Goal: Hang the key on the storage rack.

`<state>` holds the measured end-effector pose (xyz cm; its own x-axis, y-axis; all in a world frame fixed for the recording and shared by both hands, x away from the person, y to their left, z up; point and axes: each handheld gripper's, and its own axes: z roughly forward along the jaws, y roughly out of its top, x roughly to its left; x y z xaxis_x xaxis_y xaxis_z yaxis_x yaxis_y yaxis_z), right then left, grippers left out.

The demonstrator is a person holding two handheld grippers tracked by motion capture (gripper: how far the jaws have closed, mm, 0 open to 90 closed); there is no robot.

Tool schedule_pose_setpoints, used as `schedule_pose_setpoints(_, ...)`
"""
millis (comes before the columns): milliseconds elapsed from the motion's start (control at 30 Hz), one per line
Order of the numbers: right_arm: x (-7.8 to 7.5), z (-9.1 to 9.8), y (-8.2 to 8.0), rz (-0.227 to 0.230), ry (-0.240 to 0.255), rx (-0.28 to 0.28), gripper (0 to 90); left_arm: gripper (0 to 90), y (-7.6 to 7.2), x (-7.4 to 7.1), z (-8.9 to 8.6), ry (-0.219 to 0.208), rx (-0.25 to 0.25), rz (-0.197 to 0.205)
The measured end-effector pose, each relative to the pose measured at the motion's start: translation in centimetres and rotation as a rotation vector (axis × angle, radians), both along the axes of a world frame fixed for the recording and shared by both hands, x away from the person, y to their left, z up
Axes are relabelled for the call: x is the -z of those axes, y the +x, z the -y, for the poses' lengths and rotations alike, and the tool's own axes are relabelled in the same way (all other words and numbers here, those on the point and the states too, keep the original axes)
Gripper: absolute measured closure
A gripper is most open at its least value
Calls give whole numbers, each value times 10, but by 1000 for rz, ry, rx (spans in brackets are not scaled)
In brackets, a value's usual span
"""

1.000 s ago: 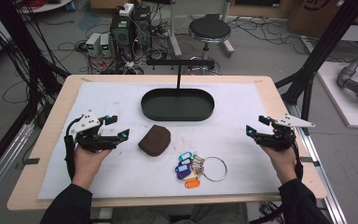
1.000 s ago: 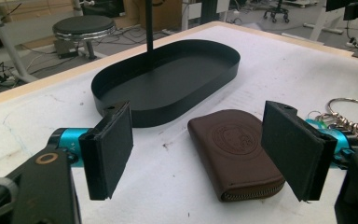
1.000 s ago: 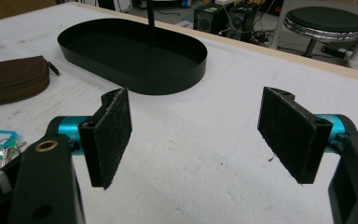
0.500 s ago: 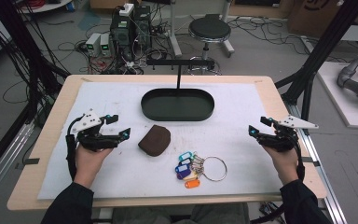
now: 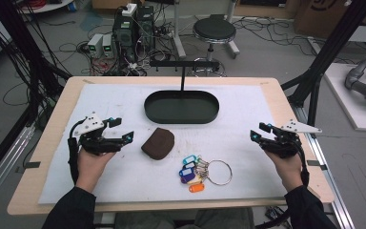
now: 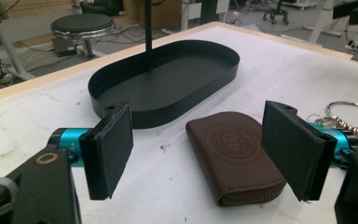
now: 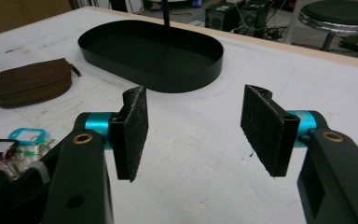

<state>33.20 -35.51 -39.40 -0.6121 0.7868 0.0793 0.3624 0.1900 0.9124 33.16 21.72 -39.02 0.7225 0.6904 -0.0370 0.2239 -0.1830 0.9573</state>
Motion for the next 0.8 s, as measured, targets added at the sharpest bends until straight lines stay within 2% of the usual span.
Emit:
schedule_pose_setpoints(33,1,-3,-1,-22,-1,-7,452,256,0,0,-1,-5,-3,0)
schedule_pose_setpoints(67,1,-3,-1,-22,-1,-7,452,256,0,0,-1,-5,-3,0)
schedule_pose_setpoints(100,4,-8,-4,-47,-16,-5,469,256,0,0,-1,-2,-5,-3)
schedule_pose_setpoints(133,4,-8,-4,-47,-16,-5,469,256,-1,0,-1,-3,-6,-4)
schedule_pose_setpoints(167,6,-13,-7,-59,-28,-14,476,256,-2,2,-2,-28,-3,-9)
schedule_pose_setpoints(233,10,-20,-12,-72,-45,-20,484,256,-2,4,-4,-40,-1,-23)
schedule_pose_setpoints(300,11,-23,-14,-79,-54,-21,484,256,-2,4,-4,-41,-6,-31)
schedule_pose_setpoints(333,13,-32,-20,-94,-72,-20,503,256,-3,5,-6,-30,-17,-35)
schedule_pose_setpoints(400,15,-39,-25,-104,-89,-25,508,256,-6,6,-7,-36,-20,-36)
schedule_pose_setpoints(567,18,-53,-39,-130,-141,-68,519,256,-13,8,-8,-26,-23,-36)
schedule_pose_setpoints(800,31,-62,-44,-153,-190,-86,566,256,-21,10,-6,-24,-12,-21)
